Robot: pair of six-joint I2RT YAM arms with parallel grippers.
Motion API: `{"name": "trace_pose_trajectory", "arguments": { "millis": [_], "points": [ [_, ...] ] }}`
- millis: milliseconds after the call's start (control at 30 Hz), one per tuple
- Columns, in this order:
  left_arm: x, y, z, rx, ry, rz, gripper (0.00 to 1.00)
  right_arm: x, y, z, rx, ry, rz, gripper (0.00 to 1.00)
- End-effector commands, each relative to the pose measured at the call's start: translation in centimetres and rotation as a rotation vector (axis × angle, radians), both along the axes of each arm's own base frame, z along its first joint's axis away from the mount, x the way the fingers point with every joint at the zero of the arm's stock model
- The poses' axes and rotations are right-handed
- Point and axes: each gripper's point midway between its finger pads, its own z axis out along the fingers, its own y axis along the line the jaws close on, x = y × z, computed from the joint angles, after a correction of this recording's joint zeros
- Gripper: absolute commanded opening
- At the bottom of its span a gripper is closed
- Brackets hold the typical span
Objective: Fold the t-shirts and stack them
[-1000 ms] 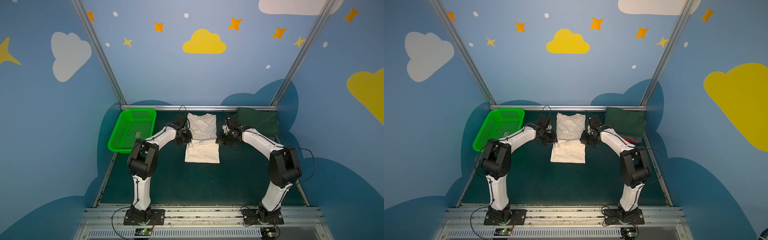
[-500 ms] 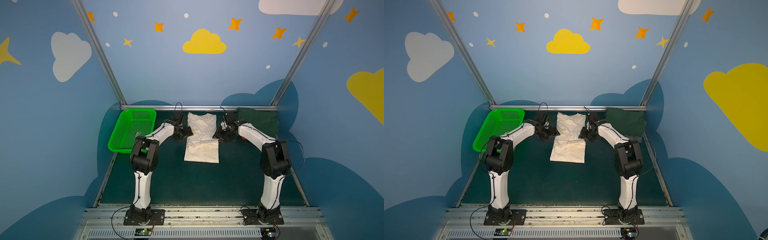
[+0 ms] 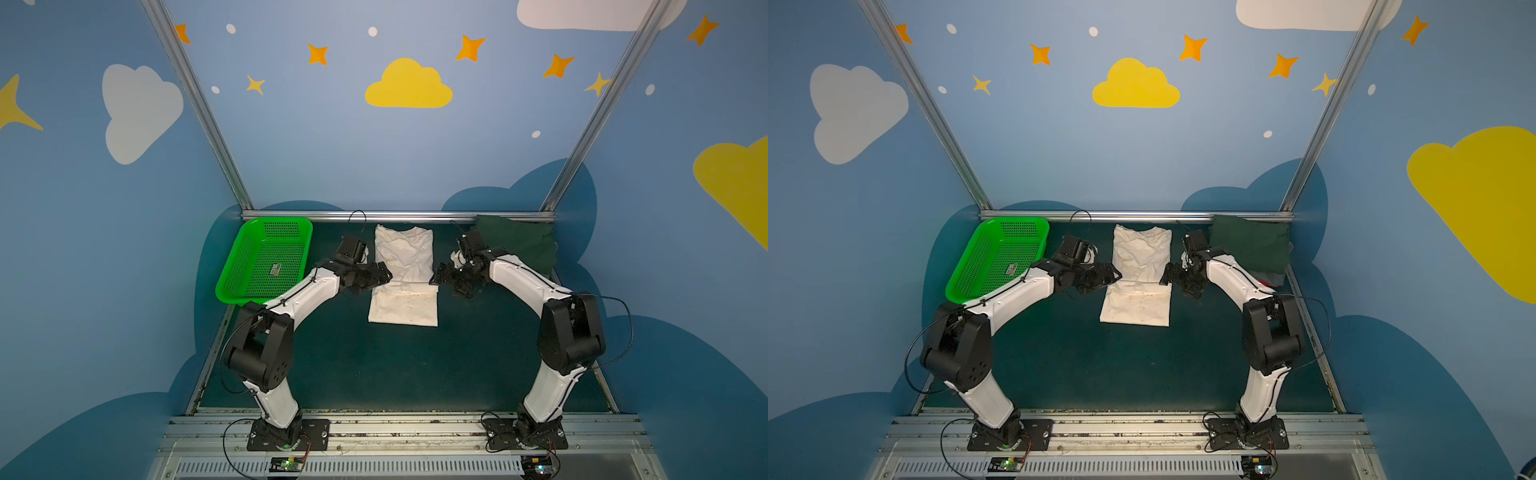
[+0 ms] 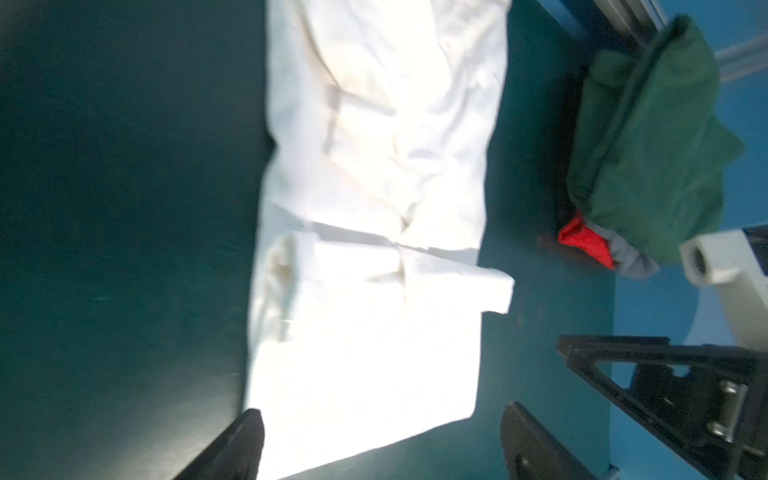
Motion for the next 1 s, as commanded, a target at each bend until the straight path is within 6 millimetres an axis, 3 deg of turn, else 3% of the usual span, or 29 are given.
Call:
{"name": "trace_pose_trajectory", "arguments": {
  "millis": [0, 67, 100, 233, 400, 567, 733, 900, 967],
  "points": [
    [-1.2, -3.2, -2.3, -0.021, 0.041, -0.131, 0.82, -1.0, -1.0, 0.4, 0.046, 0.011, -0.057, 0.89],
    [-1.1, -4.5, -3.5, -0.004, 0.043, -0.177, 0.68, -1.8, -1.7, 0.0, 0.05, 0.014, -0.086, 0.89],
    [-1.0, -5.1, -4.1, 0.009, 0.044, -0.192, 0.66, -2.3, -1.9, -0.2, 0.051, 0.006, -0.094, 0.89],
    [0.7, -6.3, -6.2, 0.038, 0.077, -0.201, 0.66, -4.1, -1.7, -1.2, 0.076, 0.01, -0.093, 0.89],
    [2.5, -7.1, -6.8, 0.075, 0.061, -0.202, 0.66, -5.8, -0.6, -3.2, 0.028, 0.028, -0.023, 0.87],
    [4.9, -5.8, -8.4, 0.209, 0.045, -0.205, 0.66, -5.7, 1.3, -4.0, 0.016, 0.026, 0.062, 0.73],
    [7.9, -5.8, -8.1, 0.185, 0.01, -0.18, 0.64, -5.8, 2.1, -5.1, -0.003, 0.061, 0.095, 0.65],
    [11.5, -5.3, -7.9, 0.229, -0.035, -0.139, 0.64, -6.3, 2.4, -6.0, -0.006, 0.088, 0.102, 0.65],
    [13.4, -4.9, -6.8, 0.235, -0.066, -0.118, 0.63, -6.6, 2.6, -6.1, -0.015, 0.093, 0.109, 0.65]
  ]
}}
